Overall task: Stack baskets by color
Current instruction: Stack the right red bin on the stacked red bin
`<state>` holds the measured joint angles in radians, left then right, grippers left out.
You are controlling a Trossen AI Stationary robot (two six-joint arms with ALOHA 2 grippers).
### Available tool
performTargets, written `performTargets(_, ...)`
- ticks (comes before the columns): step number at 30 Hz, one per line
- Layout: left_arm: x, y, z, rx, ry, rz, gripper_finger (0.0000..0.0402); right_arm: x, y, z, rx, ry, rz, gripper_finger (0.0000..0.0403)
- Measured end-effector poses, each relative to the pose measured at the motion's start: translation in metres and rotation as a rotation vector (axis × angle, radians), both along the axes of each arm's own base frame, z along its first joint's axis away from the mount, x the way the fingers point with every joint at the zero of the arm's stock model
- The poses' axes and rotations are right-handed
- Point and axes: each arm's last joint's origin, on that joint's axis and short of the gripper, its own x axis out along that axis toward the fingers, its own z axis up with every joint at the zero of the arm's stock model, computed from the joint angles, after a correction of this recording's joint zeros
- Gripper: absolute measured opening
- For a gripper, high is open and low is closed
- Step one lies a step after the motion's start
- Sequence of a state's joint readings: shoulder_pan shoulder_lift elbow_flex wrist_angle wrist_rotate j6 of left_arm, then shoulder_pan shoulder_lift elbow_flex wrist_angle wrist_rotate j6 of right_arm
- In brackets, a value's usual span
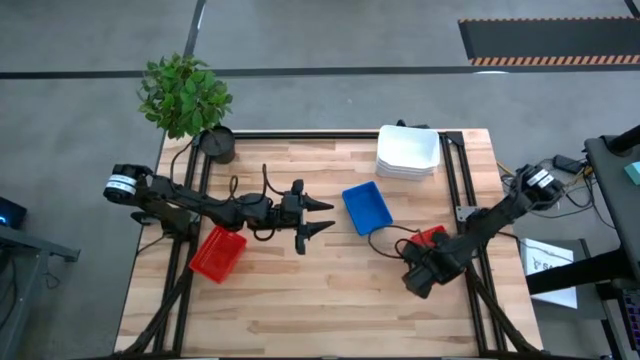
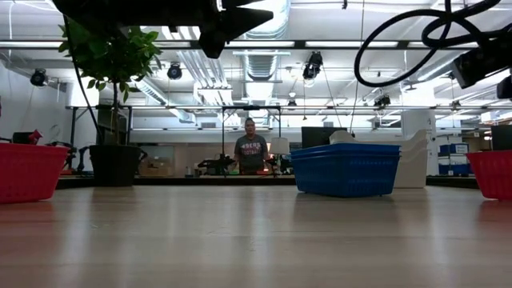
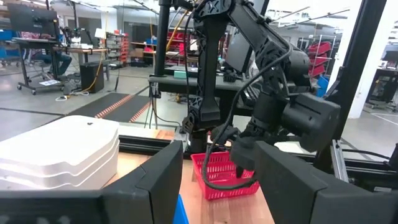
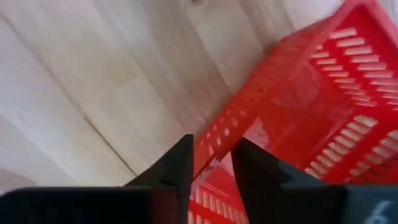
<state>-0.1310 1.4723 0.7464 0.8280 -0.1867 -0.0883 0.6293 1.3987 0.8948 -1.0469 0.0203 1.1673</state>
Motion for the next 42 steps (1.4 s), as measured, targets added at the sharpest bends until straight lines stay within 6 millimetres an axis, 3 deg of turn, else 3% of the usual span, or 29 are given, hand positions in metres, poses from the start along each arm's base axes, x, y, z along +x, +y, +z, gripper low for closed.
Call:
performTargets(6,0.000,0.000,0.000,0.000,0.000,0.000,0.0182,0.002,0.001,-0.003,-0.004,-0.002,0.020,0.0020)
performTargets(10,0.000,-0.001,-0.001,0.001,0.006,-0.004,0.0182,0.002,0.002,0.001,0.035,-0.021,0.145,0.0013)
performTargets(16,-0.001,-0.009,-0.002,0.029,0.017,-0.102,0.0182,0.018,0.015,0.008,0.131,-0.183,0.637,0.0012)
performTargets(20,-0.002,-0.019,-0.003,0.085,0.021,-0.196,0.0182,0.035,0.015,0.007,0.079,-0.208,0.941,0.0012)
performTargets(24,-0.004,-0.027,-0.006,0.116,0.055,-0.231,0.0182,0.058,0.011,0.002,0.032,-0.184,1.139,0.0012)
performTargets(32,-0.007,-0.041,-0.009,0.103,0.080,-0.276,0.0182,0.093,0.008,-0.003,0.004,-0.116,1.367,0.0013)
performTargets(36,-0.007,-0.043,-0.011,0.104,0.105,-0.273,0.0182,0.098,0.006,0.000,-0.012,-0.096,1.419,0.0024)
performTargets(42,-0.007,-0.043,-0.014,0.108,0.137,-0.269,0.0182,0.096,0.003,0.009,-0.049,-0.113,1.406,0.0073)
